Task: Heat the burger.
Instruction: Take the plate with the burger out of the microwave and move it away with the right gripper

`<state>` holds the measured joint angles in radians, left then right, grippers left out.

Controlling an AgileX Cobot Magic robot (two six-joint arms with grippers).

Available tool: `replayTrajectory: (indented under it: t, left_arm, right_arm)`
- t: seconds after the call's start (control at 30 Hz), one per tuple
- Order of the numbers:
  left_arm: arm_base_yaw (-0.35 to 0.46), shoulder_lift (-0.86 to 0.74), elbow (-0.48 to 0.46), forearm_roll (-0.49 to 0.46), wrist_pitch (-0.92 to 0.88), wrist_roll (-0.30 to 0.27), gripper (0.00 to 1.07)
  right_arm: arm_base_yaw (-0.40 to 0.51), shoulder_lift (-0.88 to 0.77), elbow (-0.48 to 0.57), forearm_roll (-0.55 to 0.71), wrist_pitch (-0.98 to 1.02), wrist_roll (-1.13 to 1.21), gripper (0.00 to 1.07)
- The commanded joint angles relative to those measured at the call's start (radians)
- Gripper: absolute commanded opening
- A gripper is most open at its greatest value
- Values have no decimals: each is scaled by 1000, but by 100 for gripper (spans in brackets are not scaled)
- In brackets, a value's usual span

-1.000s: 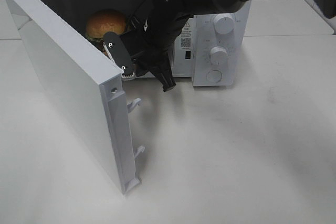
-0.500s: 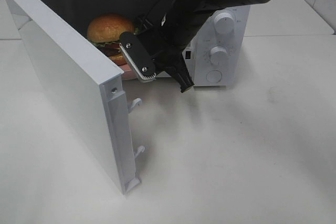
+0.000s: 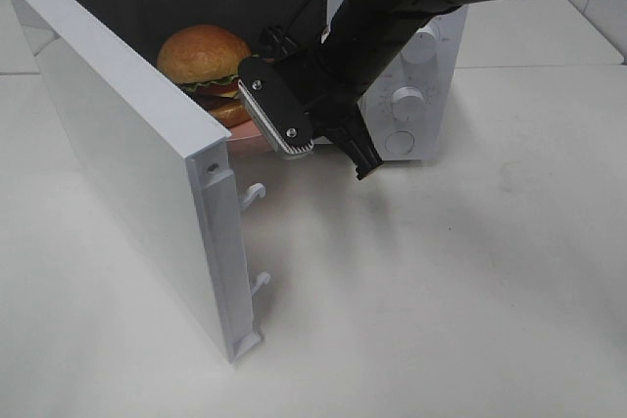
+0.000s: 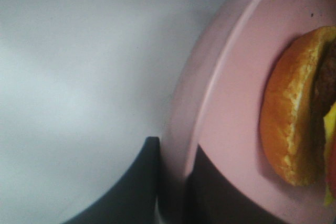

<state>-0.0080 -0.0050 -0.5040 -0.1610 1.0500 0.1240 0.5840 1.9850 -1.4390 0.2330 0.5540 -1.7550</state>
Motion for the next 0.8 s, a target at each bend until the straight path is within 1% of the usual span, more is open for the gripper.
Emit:
replayTrajectory:
  t: [0.03, 0.07, 0.13, 0.17, 0.23, 0.27, 0.37, 0.43, 0.47, 0.53, 0.57, 0.6, 0.67, 0.7, 0.73, 0.8]
  left_arm:
    - [3, -20, 3, -4, -11, 0, 100]
    - [3, -20, 3, -4, -11, 0, 100]
    - [3, -20, 3, -4, -11, 0, 100]
    - [3, -20, 3, -4, -11, 0, 100]
    - [3, -20, 3, -4, -11, 0, 100]
    - [3, -20, 3, -4, -11, 0, 100]
    - [3, -20, 3, -4, -11, 0, 100]
    - [3, -20, 3, -4, -11, 0, 100]
    - [3, -20, 3, -4, -11, 0, 100]
    - [3, -20, 3, -4, -11, 0, 100]
    - [3, -20, 3, -4, -11, 0, 100]
    - [3, -20, 3, -4, -11, 0, 100]
    - [3, -20, 3, -4, -11, 0, 100]
    - [3, -20, 3, -4, -11, 0, 100]
    - [3, -20, 3, -4, -11, 0, 100]
    - [3, -20, 3, -4, -11, 0, 100]
  right_arm:
    - [-9, -56, 24, 4, -53, 1, 0]
    - [-9, -72, 46, 1, -57, 1, 0]
    - [-9, -84, 57, -1, -63, 1, 0]
    - [-9, -105, 87, -19, -77, 4, 0]
    - [-9, -114, 97, -24, -80, 8, 0]
    - [-9, -134, 124, -24, -83, 10, 0]
    - [-9, -143, 138, -24, -86, 12, 0]
    - [-9, -186, 196, -24, -113, 12, 0]
    - [-9, -186, 196, -24, -113, 12, 0]
    - [-9, -223, 247, -24, -143, 17, 0]
    - [-9, -223, 247, -24, -143, 17, 0]
    - [-9, -246, 281, -24, -158, 29, 0]
    - [-9, -259, 298, -24, -165, 35, 0]
    - [-9, -285, 331, -24, -184, 39, 0]
    - [-9, -285, 331, -24, -184, 39, 0]
    - [-9, -321, 383, -22, -204, 39, 0]
